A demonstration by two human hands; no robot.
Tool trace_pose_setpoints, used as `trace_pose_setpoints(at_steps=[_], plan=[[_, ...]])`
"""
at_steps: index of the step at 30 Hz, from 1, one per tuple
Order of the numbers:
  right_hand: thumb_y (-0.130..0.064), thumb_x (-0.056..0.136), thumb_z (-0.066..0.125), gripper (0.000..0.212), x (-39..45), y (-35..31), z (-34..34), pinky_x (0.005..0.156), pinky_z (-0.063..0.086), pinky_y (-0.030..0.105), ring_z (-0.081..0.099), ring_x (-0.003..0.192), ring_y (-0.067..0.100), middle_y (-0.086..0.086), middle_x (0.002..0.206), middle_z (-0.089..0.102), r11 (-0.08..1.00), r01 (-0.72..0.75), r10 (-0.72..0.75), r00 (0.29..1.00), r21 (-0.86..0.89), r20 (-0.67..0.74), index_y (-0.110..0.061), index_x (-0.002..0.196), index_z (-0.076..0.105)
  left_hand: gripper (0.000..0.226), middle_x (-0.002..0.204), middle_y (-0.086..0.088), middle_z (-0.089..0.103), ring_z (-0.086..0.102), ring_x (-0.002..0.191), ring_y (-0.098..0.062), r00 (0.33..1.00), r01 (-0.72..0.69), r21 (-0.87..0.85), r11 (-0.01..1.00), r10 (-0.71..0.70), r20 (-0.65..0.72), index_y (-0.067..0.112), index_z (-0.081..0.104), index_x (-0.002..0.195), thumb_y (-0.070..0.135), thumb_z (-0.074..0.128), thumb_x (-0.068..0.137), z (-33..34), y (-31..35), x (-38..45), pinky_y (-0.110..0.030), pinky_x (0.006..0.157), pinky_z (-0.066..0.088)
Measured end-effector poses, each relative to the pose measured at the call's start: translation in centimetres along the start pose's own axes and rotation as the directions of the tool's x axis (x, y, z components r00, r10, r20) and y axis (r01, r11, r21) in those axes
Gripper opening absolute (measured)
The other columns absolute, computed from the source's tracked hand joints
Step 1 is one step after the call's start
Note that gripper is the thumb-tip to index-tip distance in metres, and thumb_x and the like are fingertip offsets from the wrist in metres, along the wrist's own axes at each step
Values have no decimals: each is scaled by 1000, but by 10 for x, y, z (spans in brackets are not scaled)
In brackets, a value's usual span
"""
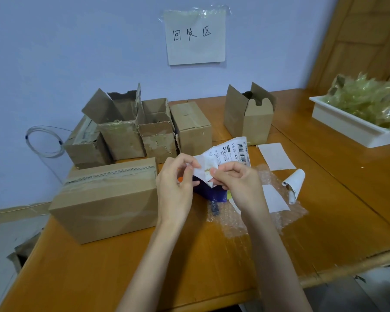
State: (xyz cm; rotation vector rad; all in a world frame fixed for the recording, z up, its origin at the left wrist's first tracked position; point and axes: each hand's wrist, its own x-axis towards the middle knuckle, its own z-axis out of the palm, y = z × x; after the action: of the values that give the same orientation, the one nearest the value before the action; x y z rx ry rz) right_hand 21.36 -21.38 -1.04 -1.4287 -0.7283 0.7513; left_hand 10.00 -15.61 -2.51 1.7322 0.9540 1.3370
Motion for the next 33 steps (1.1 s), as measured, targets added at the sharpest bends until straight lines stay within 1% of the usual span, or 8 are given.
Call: trace_pose_setpoints(at_steps=[6,10,16,19,21,24,27,33], plan=[[-9,85,71,12,0,-2,-6,53,46,9,63,54,-2,4,76,69,993,-81,79,997,89,19,-11,93,63,20,96,0,57,66,69,-9,1000,25,54,998,-25,-7,14,69,93,7,50,98,6,3,-4,-17,58,54],[-22,89,67,17,0,4,-4,58,46,8,62,60,-3,0,73,68,997,-75,77,993,-25,95,-6,94,68,11,99,9,57,64,74,-10,995,87,71,994,-90,33,17,68,100,16,64,90,6,7,-4,-17,62,54],[-39,87,66,29,-4,3,-1,59,45,5,62,63,-4,-3,70,69,997,-53,60,992,-63,112,-11,82,73,25,105,17,52,63,76,-1,995,77,79,994,-81,55,21,65,112,18,70,87,2,12,-4,-5,62,45],[-29,84,72,18,-5,2,-1,72,52,16,65,73,4,2,75,71,997,-38,46,991,-67,126,-12,80,75,30,107,14,53,62,82,4,994,60,56,997,-64,87,20,65,117,14,69,88,0,13,-4,-5,63,45],[-20,83,73,10,-6,1,0,77,54,25,66,77,5,-5,73,71,997,-16,24,994,-78,109,-14,75,75,34,112,7,54,62,83,2,994,43,77,996,-50,95,19,65,119,9,70,87,0,12,-6,-4,63,46],[-17,86,69,13,-7,4,3,70,53,24,64,77,0,-13,69,69,963,85,-78,996,-256,36,-17,73,71,39,114,6,55,66,82,-6,996,29,123,992,-40,84,18,65,121,5,71,85,0,9,-8,-3,62,45],[-19,91,60,11,-7,7,7,70,52,27,63,80,7,-8,80,69,886,146,-152,988,-440,22,-16,83,66,42,112,5,55,65,78,-7,997,6,165,986,-17,69,16,65,121,-1,70,82,1,8,-8,-3,62,45],[-19,98,51,13,-3,13,7,76,53,34,62,92,17,4,98,66,918,84,-71,996,-388,49,-14,88,57,49,115,6,55,64,74,-7,994,42,155,987,-57,91,19,63,124,-4,68,81,-2,5,-7,-6,65,47]])
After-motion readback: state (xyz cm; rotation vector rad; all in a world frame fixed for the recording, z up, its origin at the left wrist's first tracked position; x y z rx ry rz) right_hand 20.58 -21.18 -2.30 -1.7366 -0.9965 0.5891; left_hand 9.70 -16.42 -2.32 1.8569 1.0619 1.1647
